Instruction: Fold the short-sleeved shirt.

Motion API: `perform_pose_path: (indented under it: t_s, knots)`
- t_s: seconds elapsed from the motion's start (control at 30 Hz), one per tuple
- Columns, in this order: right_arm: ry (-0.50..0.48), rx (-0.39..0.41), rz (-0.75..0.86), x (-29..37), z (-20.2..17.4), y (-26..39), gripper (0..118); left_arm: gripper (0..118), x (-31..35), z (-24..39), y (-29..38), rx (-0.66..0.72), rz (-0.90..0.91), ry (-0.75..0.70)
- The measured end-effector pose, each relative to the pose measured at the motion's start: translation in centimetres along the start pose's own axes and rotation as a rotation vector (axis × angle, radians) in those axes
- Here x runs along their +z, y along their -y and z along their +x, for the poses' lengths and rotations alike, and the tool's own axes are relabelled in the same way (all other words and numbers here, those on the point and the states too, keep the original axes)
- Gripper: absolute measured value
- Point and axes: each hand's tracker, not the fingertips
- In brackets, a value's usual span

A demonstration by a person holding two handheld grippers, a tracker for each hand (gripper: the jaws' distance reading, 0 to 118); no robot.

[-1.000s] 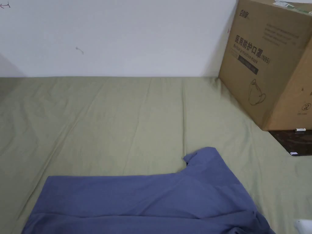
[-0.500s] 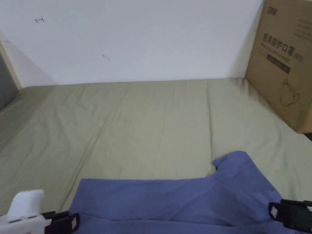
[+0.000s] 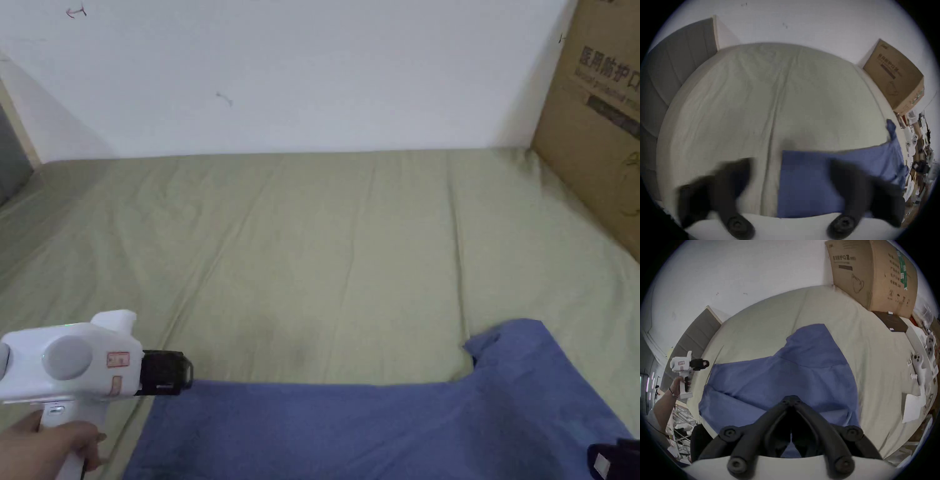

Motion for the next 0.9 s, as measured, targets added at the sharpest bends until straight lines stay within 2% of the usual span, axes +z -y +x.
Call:
perform_pose_path:
  t_s: [0.03, 0.07, 0.13, 0.17, 0.2, 0.23, 0.27, 0.3, 0.33, 0.4, 0.43, 0.47, 0.5, 0.53, 0.57, 0.6, 0.67, 0.7, 0.77, 0.8, 0.83, 0.87, 0.9]
  knots:
    - [0.008, -0.003, -0.008, -0.3, 0.3, -0.4, 0, 118, -0.5, 0.1, 0.5, -0.013, -0.022, -0.005]
    - [0.013, -0.006, -0.012, -0.7, 0.7, -0.8, 0, 114, -0.8, 0.3, 0.1, -0.028, 0.001, 0.011]
    - [0.022, -0.013, -0.016, -1.6, 1.3, -2.0, 0, 111, -1.5, 1.0, 0.0, -0.045, -0.074, 0.001]
    - [0.028, -0.015, -0.018, -2.3, 1.7, -2.9, 0, 106, -2.7, 0.4, 1.8, -0.05, -0.1, 0.044]
    - [0.037, -0.015, -0.017, -3.2, 2.0, -3.7, 0, 87, -2.5, 0.7, 2.3, -0.065, -0.098, 0.076]
    - [0.051, -0.011, -0.017, -4.1, 2.3, -4.8, 0, 60, -2.1, 1.0, 2.6, -0.105, -0.073, 0.038]
    - [0.06, -0.01, -0.014, -5.0, 2.6, -5.9, 0, 38, -1.7, 1.5, 2.6, -0.156, -0.055, -0.036]
    - [0.059, -0.015, -0.012, -6.0, 2.8, -7.0, 0, 12, -0.9, 1.7, 2.5, -0.172, -0.032, -0.018]
    - [0.052, -0.028, -0.009, -6.9, 3.0, -8.1, 0, 3, -0.3, 1.5, 2.5, -0.156, -0.031, 0.007]
    - [0.059, -0.048, 0.011, -9.3, 3.6, -10.6, 0, 3, 1.5, 1.3, 2.4, -0.107, 0.012, 0.047]
    - [0.09, -0.05, 0.029, -10.2, 3.8, -11.6, 13, 3, 2.5, 1.2, 2.2, -0.084, 0.036, 0.072]
    - [0.118, -0.06, 0.046, -11.3, 4.3, -12.8, 50, 3, 3.4, 1.1, 2.3, -0.066, 0.055, 0.089]
    - [0.14, -0.068, 0.019, -12.7, 4.7, -14.0, 106, 3, 4.2, 1.1, 2.3, -0.063, 0.059, 0.089]
    - [0.172, -0.087, -0.024, -13.8, 5.0, -14.7, 117, 3, 4.7, 1.1, 2.3, -0.065, 0.063, 0.091]
    - [0.206, -0.1, -0.005, -14.1, 5.6, -15.4, 115, 3, 5.4, 1.3, 2.5, -0.066, 0.069, 0.095]
    - [0.186, -0.131, -0.007, -15.3, 7.0, -16.7, 115, 3, 6.0, 1.3, 2.5, -0.066, 0.071, 0.1]
    - [0.237, -0.157, -0.085, -16.7, 8.3, -17.5, 114, 3, 7.0, 1.2, 2.7, -0.051, 0.089, 0.119]
    - [0.26, -0.149, -0.118, -17.8, 7.7, -16.7, 111, 3, 7.5, 1.1, 2.8, -0.04, 0.095, 0.128]
    - [0.265, -0.144, -0.176, -18.3, 7.0, -15.5, 86, 3, 8.1, 1.1, 2.8, -0.025, 0.102, 0.138]
    - [0.258, -0.102, -0.15, -17.5, 6.4, -15.0, 78, 3, 8.4, 1.1, 2.8, -0.021, 0.1, 0.14]
    - [0.329, -0.023, -0.112, -16.5, 5.7, -14.7, 70, 3, 8.8, 1.1, 2.9, -0.018, 0.102, 0.142]
    - [0.263, -0.004, -0.076, -15.5, 5.1, -14.4, 45, 3, 9.1, 1.1, 3.1, -0.016, 0.108, 0.146]
    - [0.161, -0.037, -0.077, -14.3, 4.7, -13.9, 0, 3, 9.6, 1.2, 3.2, -0.015, 0.115, 0.154]
